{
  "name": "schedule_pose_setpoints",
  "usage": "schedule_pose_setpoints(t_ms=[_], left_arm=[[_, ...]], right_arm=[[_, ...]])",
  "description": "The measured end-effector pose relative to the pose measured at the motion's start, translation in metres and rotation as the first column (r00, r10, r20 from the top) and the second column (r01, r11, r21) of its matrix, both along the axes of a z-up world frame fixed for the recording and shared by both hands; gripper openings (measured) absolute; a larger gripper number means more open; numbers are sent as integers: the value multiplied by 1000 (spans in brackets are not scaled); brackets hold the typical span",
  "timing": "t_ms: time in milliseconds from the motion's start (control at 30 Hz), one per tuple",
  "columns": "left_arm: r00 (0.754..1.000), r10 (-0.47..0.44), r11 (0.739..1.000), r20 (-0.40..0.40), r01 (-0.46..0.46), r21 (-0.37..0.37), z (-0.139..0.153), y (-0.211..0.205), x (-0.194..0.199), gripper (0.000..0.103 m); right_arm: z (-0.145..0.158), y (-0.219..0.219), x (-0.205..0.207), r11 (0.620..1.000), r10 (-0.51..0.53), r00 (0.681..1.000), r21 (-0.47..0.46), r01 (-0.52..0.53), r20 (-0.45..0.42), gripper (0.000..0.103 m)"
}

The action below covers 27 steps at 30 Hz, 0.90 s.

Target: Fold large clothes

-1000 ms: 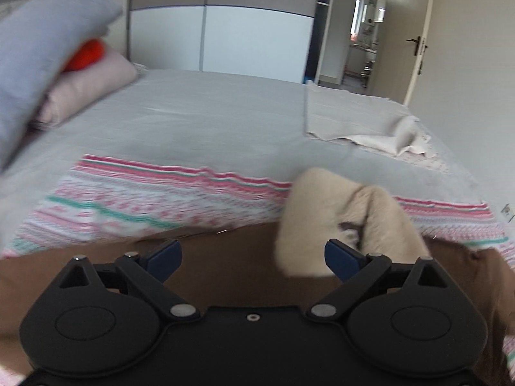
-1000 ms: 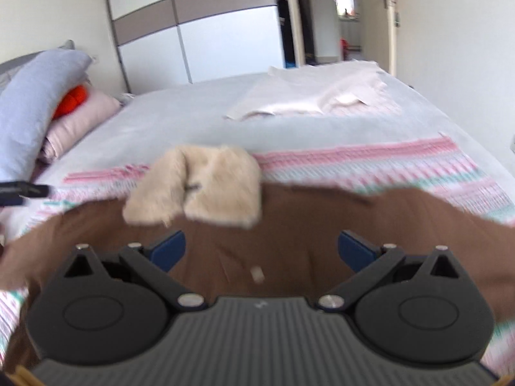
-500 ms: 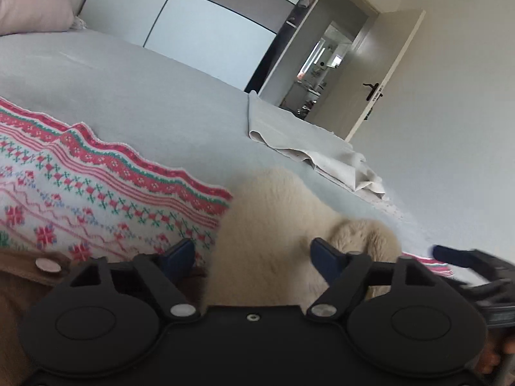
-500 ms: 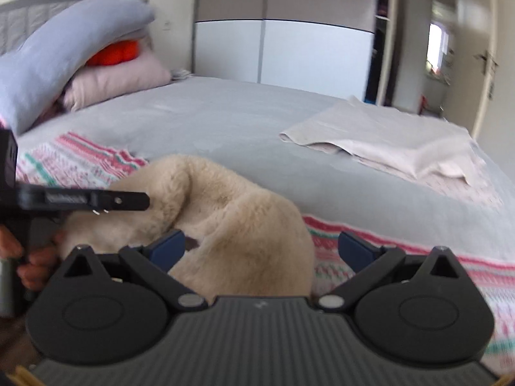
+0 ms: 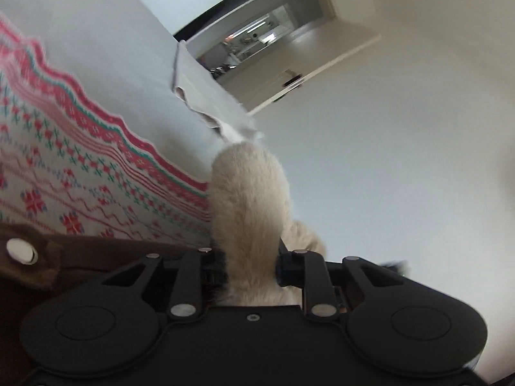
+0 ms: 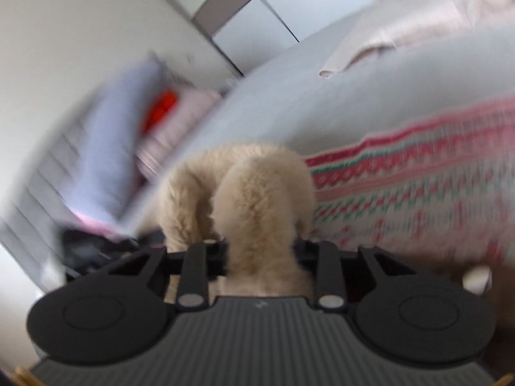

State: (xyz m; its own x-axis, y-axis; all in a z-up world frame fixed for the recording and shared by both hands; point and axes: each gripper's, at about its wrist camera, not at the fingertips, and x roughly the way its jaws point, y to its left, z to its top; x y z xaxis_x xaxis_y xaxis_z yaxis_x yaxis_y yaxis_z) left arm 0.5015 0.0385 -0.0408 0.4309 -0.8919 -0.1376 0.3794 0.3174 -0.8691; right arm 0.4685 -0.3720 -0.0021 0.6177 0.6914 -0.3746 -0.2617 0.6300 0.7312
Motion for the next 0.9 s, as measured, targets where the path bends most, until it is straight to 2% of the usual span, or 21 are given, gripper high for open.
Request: schedule_pose_setpoints(t_ms=[33,67,133,200,267,300,400,433,467,500,533,600,667,700,733,767,800,833,867,900], left_arm=[[1000,-12,999,-13,12,-53,-1,6,-2,23],[1000,-22,996,-19,21,-84,1,10,-5,23],[998,-9,993,-67,1,-117,-2,13,-6,23],[984,78,993,-158,-90,-74,-12,20,-2,22],[951,161,983,-265,-178,-39,-28,25,1,21],[951,175,982,-256,-187,-23,-27,24,0,21],[961,236,970,-142,-224,96,-1,14,-14,27],[961,252,963,-113,-236,133,9,10,-18,29],[959,274,951,-78,-259,167,18,10,-23,33],[953,301,937,-34,-289,196,27,8,-27,34],[945,328,920,10,-322,224,37,8,-30,34],[917,381,874,115,-398,281,56,8,-42,34],[894,384,825,231,-444,350,71,2,-48,34],[892,352,817,285,-441,371,77,-3,-51,34],[893,309,823,329,-424,379,81,-9,-54,33],[896,260,834,359,-396,384,83,-15,-54,31],[900,214,843,379,-366,394,84,-22,-56,31],[900,176,840,398,-348,417,84,-31,-57,32],[895,145,821,422,-347,454,81,-39,-57,25],[892,113,796,437,-344,498,78,-48,-57,23]], right_arm=[[-8,-16,-5,990,-1,999,143,6,-36,26],[-13,-29,-7,972,-3,997,233,20,-72,25],[-17,-43,-9,946,-12,992,321,52,-128,23],[-26,-45,-6,936,-42,979,335,108,-197,23],[-39,-45,3,929,-93,960,324,180,-265,23],[-44,-44,6,923,-114,954,326,205,-277,23],[-42,-36,5,928,-173,956,287,238,-235,26],[-37,-32,4,936,-181,962,263,232,-205,30],[-31,-27,2,949,-183,968,227,221,-174,42],[-23,-24,-2,960,-191,972,180,214,-137,59],[-11,-20,-8,967,-216,972,115,226,-98,69],[7,-12,-18,971,-239,971,17,239,-9,79],[27,1,-31,949,-269,953,-132,287,138,79],[36,10,-38,931,-244,941,-214,294,233,75],[42,23,-46,906,-198,925,-299,299,324,71],[45,33,-52,881,-143,910,-368,296,390,59],[44,47,-56,860,-80,898,-426,281,433,49],[42,56,-59,846,-25,890,-465,262,456,46],[39,67,-61,837,19,885,-491,241,466,39],[36,76,-58,829,52,884,-514,222,465,33]])
